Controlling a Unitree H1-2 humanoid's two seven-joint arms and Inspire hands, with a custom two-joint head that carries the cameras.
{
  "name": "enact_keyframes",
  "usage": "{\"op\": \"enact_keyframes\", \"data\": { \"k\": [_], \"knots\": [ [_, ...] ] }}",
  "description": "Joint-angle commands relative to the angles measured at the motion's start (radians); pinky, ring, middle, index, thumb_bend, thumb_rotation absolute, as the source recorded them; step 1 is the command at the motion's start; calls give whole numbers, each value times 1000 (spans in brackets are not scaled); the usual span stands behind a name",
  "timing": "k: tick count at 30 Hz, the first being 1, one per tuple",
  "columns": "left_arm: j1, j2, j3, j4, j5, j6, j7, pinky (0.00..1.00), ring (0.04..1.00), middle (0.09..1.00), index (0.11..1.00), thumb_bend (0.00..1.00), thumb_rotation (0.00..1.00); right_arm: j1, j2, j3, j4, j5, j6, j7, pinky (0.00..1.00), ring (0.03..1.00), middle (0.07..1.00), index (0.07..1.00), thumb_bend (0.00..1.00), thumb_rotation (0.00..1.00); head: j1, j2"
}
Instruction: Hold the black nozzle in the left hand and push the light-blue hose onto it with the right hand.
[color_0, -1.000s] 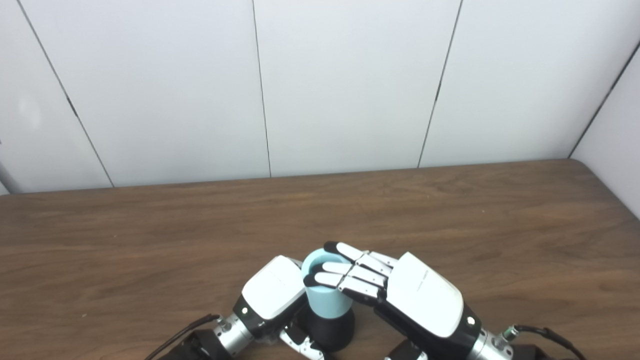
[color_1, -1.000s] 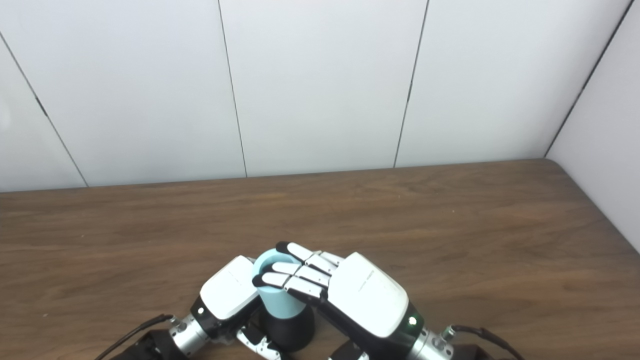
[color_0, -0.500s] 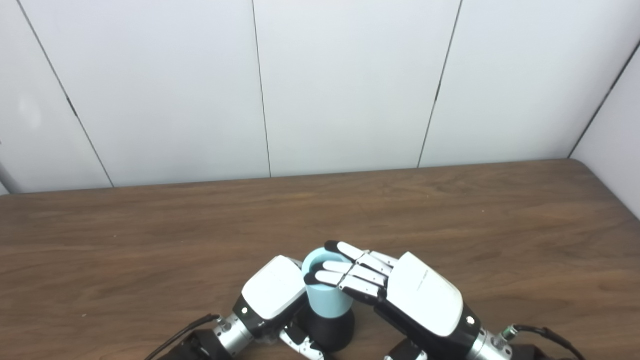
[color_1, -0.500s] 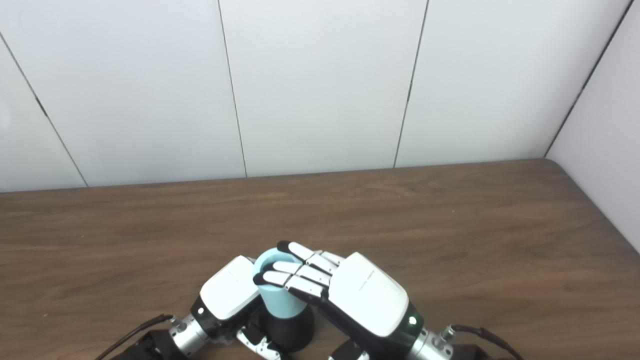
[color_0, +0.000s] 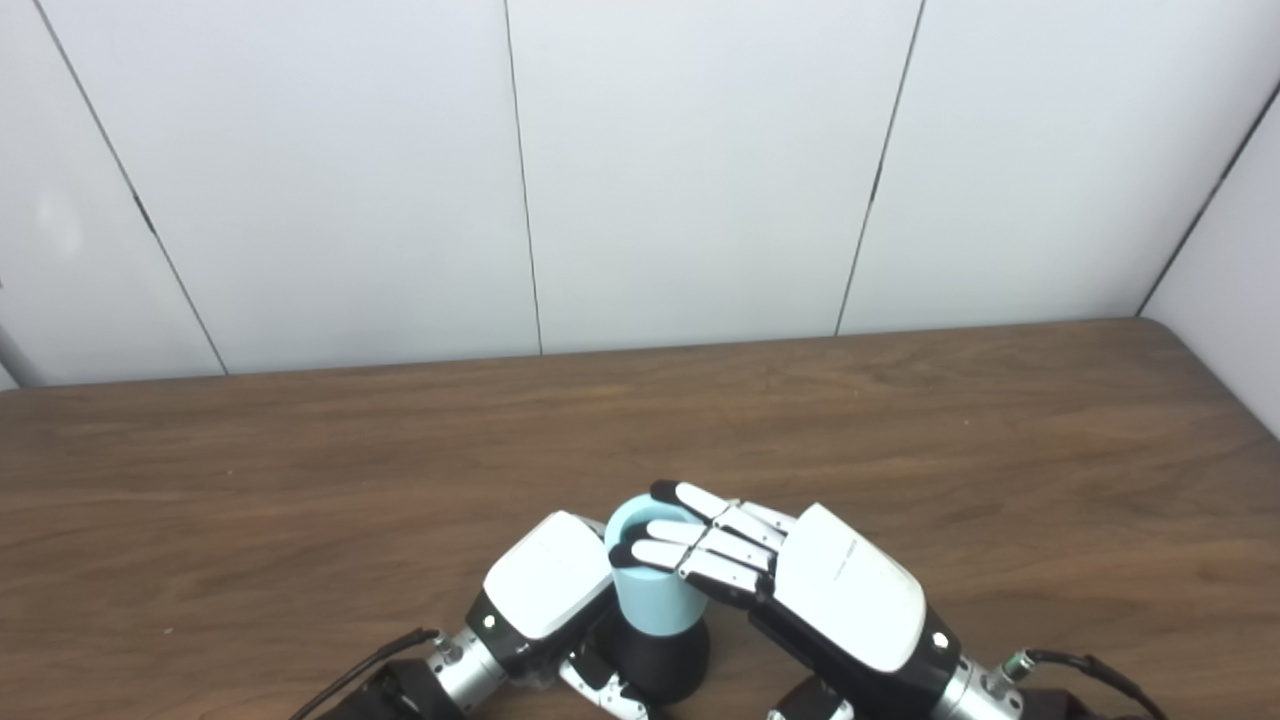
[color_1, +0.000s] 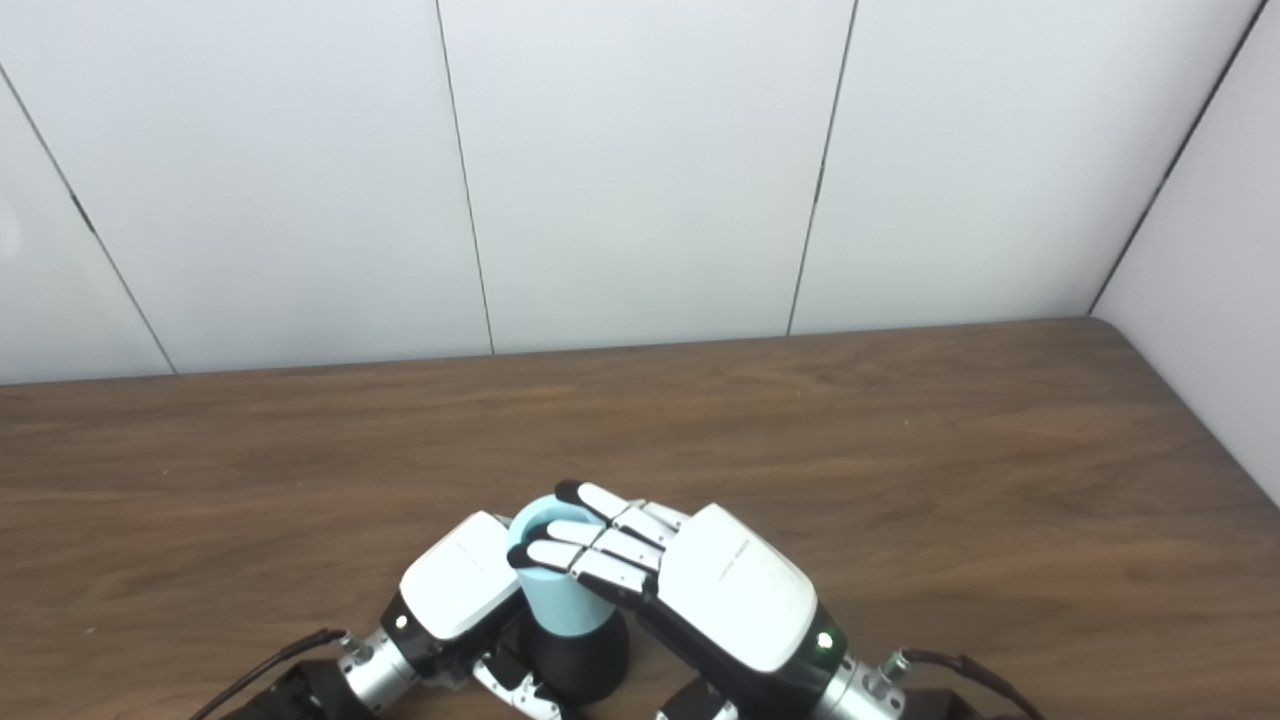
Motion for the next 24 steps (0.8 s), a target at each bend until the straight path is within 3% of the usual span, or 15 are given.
{"op": "enact_keyframes", "data": {
  "k": [1, 10, 24],
  "knots": [
    [63, 10, -57, 37, 54, -20, -93, 315, 404, 494, 488, 503, 0, 67, -58, 44, 83, -61, 33, 145, 768, 836, 841, 802, 850, 848, 0, 1],
    [62, 14, -58, 25, 49, -12, -123, 319, 407, 494, 487, 503, 0, 69, -61, 45, 79, -61, 39, 153, 778, 838, 842, 798, 850, 838, 0, 2],
    [64, 12, -57, 28, 51, -13, -112, 302, 397, 474, 497, 503, 0, 74, -60, 47, 86, -62, 38, 146, 767, 827, 834, 795, 847, 835, 0, 4]
  ]
}}
